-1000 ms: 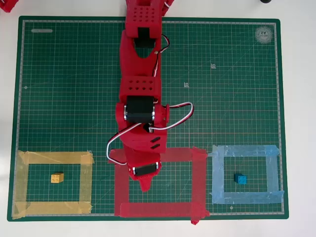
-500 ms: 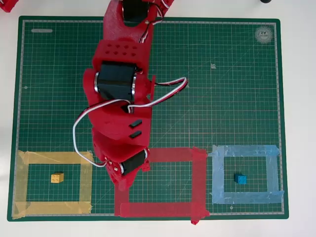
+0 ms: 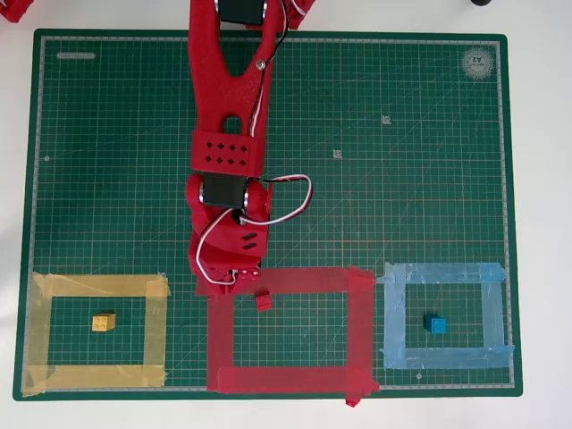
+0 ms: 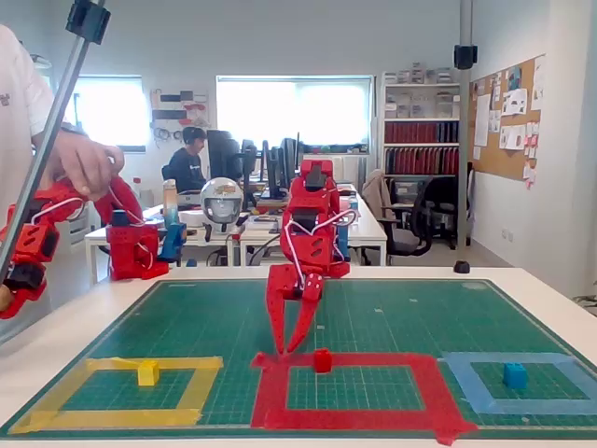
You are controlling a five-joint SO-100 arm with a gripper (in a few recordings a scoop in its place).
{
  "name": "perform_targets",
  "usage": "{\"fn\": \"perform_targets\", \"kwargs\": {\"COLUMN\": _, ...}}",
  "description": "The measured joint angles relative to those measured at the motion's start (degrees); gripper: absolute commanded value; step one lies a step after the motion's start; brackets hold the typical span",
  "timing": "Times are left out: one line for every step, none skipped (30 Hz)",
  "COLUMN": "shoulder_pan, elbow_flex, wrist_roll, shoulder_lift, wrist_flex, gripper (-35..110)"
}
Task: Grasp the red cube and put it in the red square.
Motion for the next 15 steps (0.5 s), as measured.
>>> {"fn": "perform_targets", "kwargs": {"shoulder_pan": 0.00, "elbow_flex": 0.44, "wrist_roll": -0.53, "shoulder_lift": 0.00, "wrist_flex": -0.35, "gripper": 0}}
{"fn": "perform_targets", "kwargs": {"shoulder_pan": 0.00, "elbow_flex": 1.23, "wrist_roll": -0.88, "shoulder_lift": 0.00, "wrist_flex": -0.53, "gripper": 0}}
{"fn": "perform_targets", "kwargs": {"shoulder_pan": 0.00, "elbow_flex": 2.02, "wrist_roll": -1.14, "shoulder_lift": 0.09, "wrist_flex": -0.70, "gripper": 0}}
{"fn": "perform_targets", "kwargs": {"shoulder_pan": -0.09, "elbow_flex": 2.90, "wrist_roll": -1.58, "shoulder_lift": 0.09, "wrist_flex": -0.79, "gripper": 0}}
{"fn": "perform_targets", "kwargs": {"shoulder_pan": -0.18, "elbow_flex": 3.69, "wrist_roll": -1.67, "shoulder_lift": 0.18, "wrist_flex": -0.97, "gripper": 0}}
{"fn": "perform_targets", "kwargs": {"shoulder_pan": -0.26, "elbow_flex": 4.04, "wrist_roll": -1.85, "shoulder_lift": 0.53, "wrist_flex": -1.23, "gripper": 0}}
{"fn": "perform_targets", "kwargs": {"shoulder_pan": -0.53, "elbow_flex": 4.75, "wrist_roll": -1.85, "shoulder_lift": 0.79, "wrist_flex": -1.41, "gripper": 0}}
{"fn": "perform_targets", "kwargs": {"shoulder_pan": -0.70, "elbow_flex": 5.27, "wrist_roll": -1.85, "shoulder_lift": 1.23, "wrist_flex": -1.49, "gripper": 0}}
{"fn": "perform_targets", "kwargs": {"shoulder_pan": -1.14, "elbow_flex": 5.80, "wrist_roll": -1.85, "shoulder_lift": 1.58, "wrist_flex": -1.49, "gripper": 0}}
{"fn": "perform_targets", "kwargs": {"shoulder_pan": -1.49, "elbow_flex": 6.15, "wrist_roll": -1.85, "shoulder_lift": 1.85, "wrist_flex": -1.49, "gripper": 0}}
{"fn": "perform_targets", "kwargs": {"shoulder_pan": -2.02, "elbow_flex": 6.86, "wrist_roll": -1.85, "shoulder_lift": 2.37, "wrist_flex": -1.49, "gripper": 0}}
{"fn": "perform_targets", "kwargs": {"shoulder_pan": -2.46, "elbow_flex": 7.29, "wrist_roll": -1.85, "shoulder_lift": 2.64, "wrist_flex": -1.67, "gripper": 0}}
{"fn": "perform_targets", "kwargs": {"shoulder_pan": -2.81, "elbow_flex": 8.00, "wrist_roll": -1.85, "shoulder_lift": 3.08, "wrist_flex": -2.11, "gripper": 0}}
{"fn": "perform_targets", "kwargs": {"shoulder_pan": -3.34, "elbow_flex": 9.05, "wrist_roll": -1.85, "shoulder_lift": 3.34, "wrist_flex": -3.16, "gripper": 0}}
{"fn": "perform_targets", "kwargs": {"shoulder_pan": -3.60, "elbow_flex": 10.20, "wrist_roll": -1.93, "shoulder_lift": 3.69, "wrist_flex": -4.75, "gripper": 0}}
